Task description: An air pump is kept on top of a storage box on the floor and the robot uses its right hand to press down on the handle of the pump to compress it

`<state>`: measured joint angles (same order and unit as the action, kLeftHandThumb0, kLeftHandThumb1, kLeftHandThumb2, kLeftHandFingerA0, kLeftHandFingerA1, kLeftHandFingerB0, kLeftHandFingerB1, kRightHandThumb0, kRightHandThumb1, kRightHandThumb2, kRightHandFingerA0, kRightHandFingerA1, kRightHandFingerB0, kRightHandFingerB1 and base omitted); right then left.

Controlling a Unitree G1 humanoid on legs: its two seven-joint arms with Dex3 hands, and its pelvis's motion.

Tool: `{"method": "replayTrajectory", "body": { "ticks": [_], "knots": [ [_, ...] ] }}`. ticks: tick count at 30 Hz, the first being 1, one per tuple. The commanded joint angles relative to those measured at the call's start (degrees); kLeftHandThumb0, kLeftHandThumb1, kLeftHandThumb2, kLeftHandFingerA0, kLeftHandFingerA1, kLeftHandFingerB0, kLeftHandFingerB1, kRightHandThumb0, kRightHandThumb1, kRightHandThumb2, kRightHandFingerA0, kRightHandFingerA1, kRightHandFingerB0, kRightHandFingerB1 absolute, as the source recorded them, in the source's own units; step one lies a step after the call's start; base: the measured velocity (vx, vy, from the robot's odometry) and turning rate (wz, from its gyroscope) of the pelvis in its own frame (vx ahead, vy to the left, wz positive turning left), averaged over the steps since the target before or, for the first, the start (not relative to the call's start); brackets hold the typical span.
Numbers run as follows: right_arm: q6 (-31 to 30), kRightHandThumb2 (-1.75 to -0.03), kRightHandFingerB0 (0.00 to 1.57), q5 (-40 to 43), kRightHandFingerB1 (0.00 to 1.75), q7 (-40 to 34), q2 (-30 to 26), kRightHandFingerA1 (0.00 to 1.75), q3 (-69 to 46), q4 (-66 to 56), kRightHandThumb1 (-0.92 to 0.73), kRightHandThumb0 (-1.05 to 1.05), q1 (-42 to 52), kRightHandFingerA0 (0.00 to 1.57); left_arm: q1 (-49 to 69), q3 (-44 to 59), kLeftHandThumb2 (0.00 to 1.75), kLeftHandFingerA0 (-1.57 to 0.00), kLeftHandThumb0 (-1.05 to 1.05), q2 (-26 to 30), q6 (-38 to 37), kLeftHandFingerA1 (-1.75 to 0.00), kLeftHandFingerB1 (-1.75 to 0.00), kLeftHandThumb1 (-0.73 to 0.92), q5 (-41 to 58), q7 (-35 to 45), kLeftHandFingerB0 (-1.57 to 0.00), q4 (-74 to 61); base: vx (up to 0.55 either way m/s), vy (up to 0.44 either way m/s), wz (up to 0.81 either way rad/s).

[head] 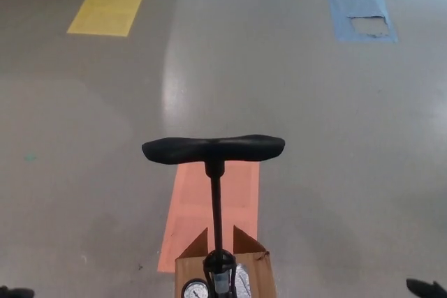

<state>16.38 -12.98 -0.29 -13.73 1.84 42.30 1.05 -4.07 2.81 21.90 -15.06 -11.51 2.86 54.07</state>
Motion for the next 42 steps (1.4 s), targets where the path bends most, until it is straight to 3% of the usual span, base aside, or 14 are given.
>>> {"method": "replayTrajectory", "body": {
  "ticks": [1, 6, 7, 9, 10, 12, 14, 24, 28, 29, 31, 32, 35, 42],
  "knots": [
    [8.75, -1.09, 0.00, 2.66, 0.48, 1.32, -2.53, 0.48, -1.78, 0.40, -0.54, -0.36, -1.26, 0.00, -1.56, 1.61, 0.64, -0.34, -0.54, 3.59, -7.53, -0.38, -0.33, 0.81, 2.25, 1.89, -0.27, 1.49, 0.00, 0.000, 0.00],
    [11.82, -1.10, 0.00, 1.31, 0.48, -2.46, -2.17, 0.49, -2.50, -2.73, -0.55, -0.36, -0.57, 0.00, -3.55, 1.49, 0.65, -0.21, -0.60, 4.93, -8.32, -0.33, -0.29, 0.85, 2.36, 3.09, -0.16, 2.68, 0.00, 0.000, 0.00],
    [11.94, -1.10, 0.00, 0.88, 0.48, -3.64, -2.22, 0.49, -3.25, -8.89, -0.55, -0.36, 1.15, 0.00, -3.81, 1.04, 1.10, 0.00, -0.34, 5.13, -9.05, -0.48, -0.47, 0.57, 1.91, 2.98, 0.00, 2.50, 0.00, 0.000, 0.00],
    [12.64, -1.09, 0.00, 0.55, 0.48, -4.93, -2.21, 0.49, -4.31, -14.68, -0.54, -0.35, 2.41, 0.01, -4.09, 0.66, 1.09, 0.00, -0.34, 5.19, -9.33, -0.48, -0.47, 0.56, 1.66, 2.97, 0.00, 2.17, 0.00, 0.000, 0.00],
    [12.69, -0.65, 0.15, 1.04, 0.28, -5.32, -1.93, 0.34, -5.76, -21.65, -0.82, -0.68, 3.65, 0.20, -4.36, 0.51, 1.09, 0.00, -0.35, 5.15, -9.50, -0.49, -0.48, 0.55, 1.68, 3.18, 0.00, 2.01, 0.00, 0.000, 0.00],
    [12.88, -0.94, 0.12, 1.59, 0.41, -6.76, -1.03, 0.45, -8.72, -34.27, -0.66, -0.73, 3.94, 0.15, -5.42, 0.03, 0.96, -0.01, -0.79, 5.46, -9.56, -0.39, -0.35, 0.68, 1.24, 3.53, -0.02, 2.36, 0.00, 0.000, 0.00],
    [10.67, -0.64, 0.20, 1.26, 0.29, -7.64, -0.22, 0.32, -10.64, -43.39, -0.81, -0.70, 3.26, 0.26, -6.08, -0.35, 1.09, 0.00, -0.35, 5.79, -9.00, -0.49, -0.48, 0.56, 0.80, 3.53, 0.00, 2.25, 0.00, 0.000, 0.00],
    [-1.05, -0.64, 0.23, 4.25, 0.29, -0.43, -3.48, 0.30, -12.50, -68.35, -0.82, -0.74, -4.82, 0.25, -7.77, -1.73, 0.66, -0.12, -0.62, 6.23, -7.83, -0.30, -0.27, 0.85, -0.21, 3.86, -0.12, 2.03, 0.00, 0.000, 0.00],
    [-6.86, -0.65, 0.19, 3.43, 0.28, 4.15, -5.10, 0.29, -9.27, -74.88, -0.84, -0.74, -11.14, 0.21, -7.88, -1.97, 0.94, 0.00, -0.77, 6.64, -7.88, -0.39, -0.35, 0.66, -0.38, 4.04, -0.05, 3.04, 0.00, 0.000, 0.00],
    [-8.31, -1.07, 0.00, 3.12, 0.48, 5.64, -5.89, 0.48, -8.60, -76.02, -0.50, -0.36, -12.36, 0.00, -7.84, -2.01, 0.95, 0.00, -0.73, 6.64, -7.91, -0.40, -0.36, 0.66, -0.39, 4.04, -0.05, 3.09, 0.00, 0.000, 0.00],
    [-11.29, -0.68, 0.10, 2.14, 0.23, 9.40, -8.06, 0.26, -7.11, -78.38, -0.88, -0.74, -15.05, 0.14, -7.64, -2.17, 0.96, -0.01, -0.72, 6.57, -7.92, -0.41, -0.36, 0.65, -0.48, 3.95, -0.06, 3.24, 0.00, 0.000, 0.00],
    [-12.45, -1.04, 0.03, 1.90, 0.33, 10.37, -8.55, 0.40, -6.77, -79.02, -0.70, -0.77, -15.59, 0.06, -7.56, -2.20, 0.95, 0.00, -0.69, 6.54, -7.94, -0.41, -0.37, 0.64, -0.46, 3.98, -0.09, 3.22, 0.00, 0.000, 0.00],
    [-17.51, -1.05, 0.07, 3.21, 0.20, 15.12, -10.64, 0.23, -3.78, -81.04, -0.74, -0.83, -20.94, 0.08, -7.43, -2.63, 0.66, -0.10, -0.66, 6.74, -8.14, -0.29, -0.22, 0.86, -0.74, 4.14, -0.12, 3.24, 0.00, 0.000, 0.00],
    [-24.24, -1.07, 0.04, -1.01, 0.15, 21.18, -11.42, 0.18, 2.37, -80.88, -0.78, -0.87, -31.53, 0.04, -7.68, -2.99, 0.99, -0.01, -0.68, 6.74, -8.28, -0.37, -0.34, 0.66, -0.41, 4.60, -0.04, 4.44, 0.00, 0.000, 0.00]
  ]
}}
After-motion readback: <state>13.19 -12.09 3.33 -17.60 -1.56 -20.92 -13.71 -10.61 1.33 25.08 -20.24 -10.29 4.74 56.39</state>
